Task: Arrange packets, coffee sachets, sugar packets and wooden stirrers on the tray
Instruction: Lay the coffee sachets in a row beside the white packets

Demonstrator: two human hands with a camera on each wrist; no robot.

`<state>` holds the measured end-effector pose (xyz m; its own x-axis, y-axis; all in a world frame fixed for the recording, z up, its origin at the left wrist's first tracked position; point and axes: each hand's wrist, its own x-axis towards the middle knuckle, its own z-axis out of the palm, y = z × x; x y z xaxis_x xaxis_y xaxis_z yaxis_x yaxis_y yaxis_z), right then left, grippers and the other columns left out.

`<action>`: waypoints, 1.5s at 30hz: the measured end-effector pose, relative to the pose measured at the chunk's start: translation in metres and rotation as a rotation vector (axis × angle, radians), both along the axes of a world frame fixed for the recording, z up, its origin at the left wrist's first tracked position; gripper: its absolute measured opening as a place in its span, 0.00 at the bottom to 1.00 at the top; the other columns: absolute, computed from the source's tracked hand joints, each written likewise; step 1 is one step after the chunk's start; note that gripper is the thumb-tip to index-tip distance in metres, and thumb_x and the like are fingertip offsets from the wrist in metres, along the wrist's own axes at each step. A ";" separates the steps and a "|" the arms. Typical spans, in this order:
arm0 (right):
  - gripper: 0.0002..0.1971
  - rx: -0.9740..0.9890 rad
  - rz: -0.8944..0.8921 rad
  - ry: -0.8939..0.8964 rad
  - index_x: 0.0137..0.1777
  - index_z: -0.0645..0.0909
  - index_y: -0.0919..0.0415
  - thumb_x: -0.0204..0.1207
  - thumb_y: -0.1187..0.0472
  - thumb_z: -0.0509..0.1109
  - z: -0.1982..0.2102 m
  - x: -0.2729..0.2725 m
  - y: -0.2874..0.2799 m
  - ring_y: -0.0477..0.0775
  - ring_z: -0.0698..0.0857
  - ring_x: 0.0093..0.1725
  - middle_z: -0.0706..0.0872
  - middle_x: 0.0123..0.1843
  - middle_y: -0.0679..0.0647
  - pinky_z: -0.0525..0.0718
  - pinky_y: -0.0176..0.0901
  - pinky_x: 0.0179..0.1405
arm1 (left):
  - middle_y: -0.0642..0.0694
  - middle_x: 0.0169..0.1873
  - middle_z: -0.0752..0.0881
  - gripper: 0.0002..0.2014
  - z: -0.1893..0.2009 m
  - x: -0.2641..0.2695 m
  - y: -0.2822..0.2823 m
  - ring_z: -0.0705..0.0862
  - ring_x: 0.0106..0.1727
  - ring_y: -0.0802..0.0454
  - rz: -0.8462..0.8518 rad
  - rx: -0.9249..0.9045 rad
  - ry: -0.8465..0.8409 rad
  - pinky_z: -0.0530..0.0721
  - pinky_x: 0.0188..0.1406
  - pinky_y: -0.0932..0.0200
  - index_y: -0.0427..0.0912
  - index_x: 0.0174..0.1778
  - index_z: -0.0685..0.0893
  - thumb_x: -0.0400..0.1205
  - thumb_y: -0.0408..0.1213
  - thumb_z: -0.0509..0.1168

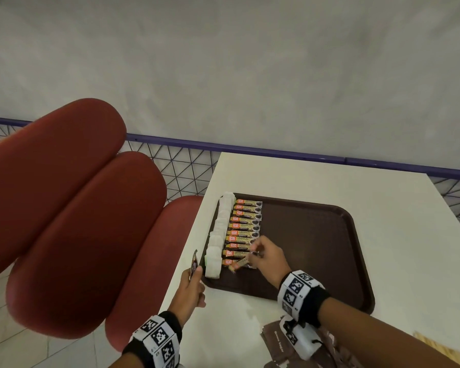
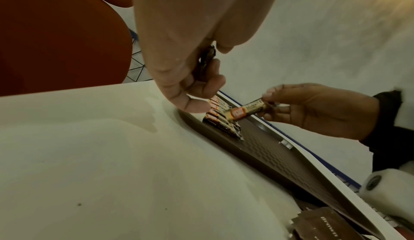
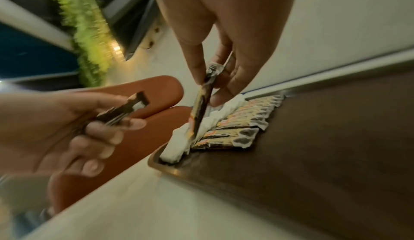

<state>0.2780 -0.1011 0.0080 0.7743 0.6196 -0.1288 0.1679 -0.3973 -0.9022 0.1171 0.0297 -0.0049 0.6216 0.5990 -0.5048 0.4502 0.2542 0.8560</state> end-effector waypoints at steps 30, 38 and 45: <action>0.08 -0.394 0.020 -0.230 0.43 0.68 0.54 0.77 0.62 0.67 -0.048 -0.011 0.010 0.52 0.78 0.55 0.77 0.51 0.50 0.77 0.40 0.53 | 0.46 0.40 0.85 0.08 -0.015 -0.011 0.010 0.79 0.39 0.53 -0.124 0.047 -0.047 0.79 0.34 0.62 0.44 0.55 0.82 0.85 0.37 0.59; 0.04 -0.298 0.105 -0.274 0.45 0.71 0.52 0.80 0.56 0.63 -0.036 -0.013 0.007 0.48 0.74 0.56 0.75 0.49 0.46 0.75 0.37 0.54 | 0.51 0.46 0.87 0.13 -0.020 -0.008 0.010 0.80 0.48 0.56 -0.194 0.158 -0.042 0.80 0.52 0.58 0.49 0.59 0.84 0.83 0.31 0.63; 0.23 -0.226 0.241 0.045 0.46 0.81 0.65 0.82 0.44 0.56 -0.020 -0.032 0.013 0.46 0.78 0.35 0.82 0.37 0.53 0.76 0.37 0.40 | 0.48 0.52 0.86 0.19 -0.026 -0.005 0.010 0.81 0.57 0.52 -0.204 0.257 -0.050 0.73 0.56 0.69 0.59 0.50 0.84 0.80 0.25 0.66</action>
